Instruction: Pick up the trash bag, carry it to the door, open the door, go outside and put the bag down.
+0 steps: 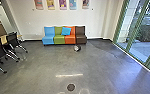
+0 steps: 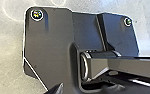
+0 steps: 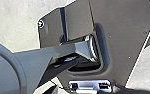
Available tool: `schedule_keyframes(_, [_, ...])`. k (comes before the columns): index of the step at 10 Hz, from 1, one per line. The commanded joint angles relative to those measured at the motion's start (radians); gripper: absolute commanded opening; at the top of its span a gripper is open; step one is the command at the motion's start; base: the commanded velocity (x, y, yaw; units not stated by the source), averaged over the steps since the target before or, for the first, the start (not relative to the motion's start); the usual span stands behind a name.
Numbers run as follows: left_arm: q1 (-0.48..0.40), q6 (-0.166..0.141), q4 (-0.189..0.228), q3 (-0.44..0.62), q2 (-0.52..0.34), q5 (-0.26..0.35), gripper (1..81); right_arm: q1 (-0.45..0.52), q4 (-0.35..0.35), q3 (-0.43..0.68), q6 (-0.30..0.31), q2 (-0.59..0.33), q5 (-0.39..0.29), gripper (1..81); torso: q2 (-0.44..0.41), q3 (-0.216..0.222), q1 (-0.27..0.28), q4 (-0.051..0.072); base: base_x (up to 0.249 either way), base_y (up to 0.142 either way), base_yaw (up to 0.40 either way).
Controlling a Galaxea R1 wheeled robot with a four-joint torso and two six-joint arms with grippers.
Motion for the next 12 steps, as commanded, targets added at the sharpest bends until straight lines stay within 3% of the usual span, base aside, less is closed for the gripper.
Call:
schedule_keyframes(1, [-0.024,0.005,0.001,0.007,0.002,0.057,81.1,0.013,-0.001,0.010,-0.003,-0.017,-0.046,81.1,0.000,0.000,0.000,0.000,0.132,0.000,0.000])
schedule_keyframes(12, [-0.027,0.003,0.001,0.005,0.011,0.056,81.1,0.012,-0.002,0.011,-0.003,-0.033,-0.043,81.1,0.000,0.000,0.001,0.000,0.148,0.000,0.000])
